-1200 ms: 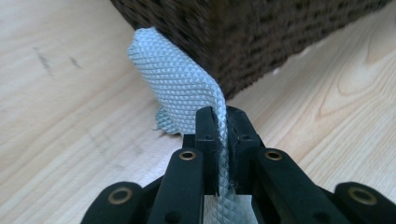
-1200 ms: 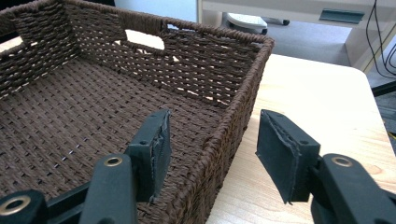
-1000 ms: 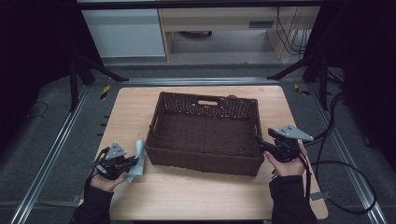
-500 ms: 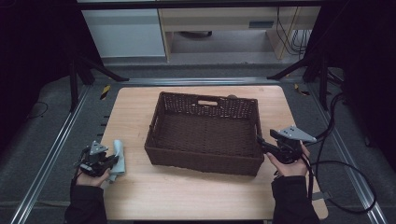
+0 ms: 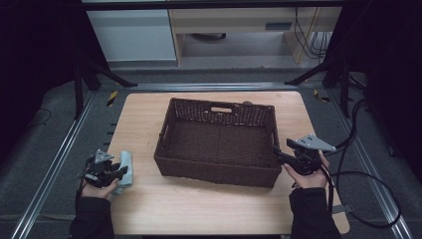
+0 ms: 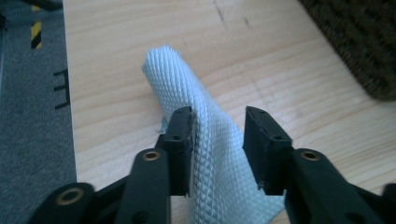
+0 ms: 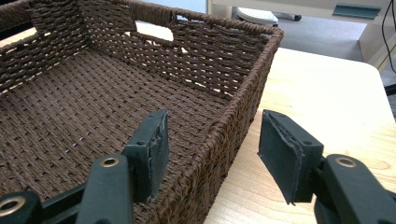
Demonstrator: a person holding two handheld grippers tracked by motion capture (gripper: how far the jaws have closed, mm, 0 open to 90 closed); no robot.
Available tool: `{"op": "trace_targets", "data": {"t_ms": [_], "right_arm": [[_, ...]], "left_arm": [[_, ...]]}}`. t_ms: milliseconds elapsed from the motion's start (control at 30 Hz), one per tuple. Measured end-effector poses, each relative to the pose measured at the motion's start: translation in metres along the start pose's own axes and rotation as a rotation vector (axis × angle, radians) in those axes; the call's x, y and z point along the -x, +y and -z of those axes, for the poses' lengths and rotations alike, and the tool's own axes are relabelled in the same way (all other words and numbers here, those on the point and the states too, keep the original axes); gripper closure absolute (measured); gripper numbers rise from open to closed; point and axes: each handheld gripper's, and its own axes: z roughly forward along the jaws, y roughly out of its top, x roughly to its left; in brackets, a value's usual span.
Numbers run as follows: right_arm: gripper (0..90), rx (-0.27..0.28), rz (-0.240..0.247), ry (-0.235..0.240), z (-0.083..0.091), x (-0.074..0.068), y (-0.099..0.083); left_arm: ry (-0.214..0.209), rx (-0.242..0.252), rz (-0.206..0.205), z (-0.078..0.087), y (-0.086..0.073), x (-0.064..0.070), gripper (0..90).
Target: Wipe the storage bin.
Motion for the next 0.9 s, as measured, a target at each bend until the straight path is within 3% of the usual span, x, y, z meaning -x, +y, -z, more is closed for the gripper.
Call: {"op": "trace_targets", "data": {"t_ms": [300, 467, 633, 833, 900], "right_arm": [[43.8, -0.004, -0.005, 0.008, -0.001, 0.000, 0.000], [45.2, -0.007, -0.007, 0.017, -0.001, 0.000, 0.001], [47.9, -0.004, -0.005, 0.024, 0.001, 0.000, 0.002], [54.8, -0.027, 0.014, 0.019, -0.002, 0.000, 0.000], [59.5, -0.040, 0.027, 0.009, -0.003, -0.001, 0.000]], "left_arm": [[-0.054, 0.143, -0.022, 0.018, 0.019, 0.015, 48.3], [-0.075, 0.175, -0.040, 0.024, 0.031, 0.027, 43.3], [-0.119, 0.213, -0.022, 0.029, 0.043, 0.034, 41.6], [-0.155, 0.242, -0.020, 0.030, 0.060, 0.043, 42.0], [-0.171, 0.242, -0.021, 0.028, 0.065, 0.047, 46.3]]}}
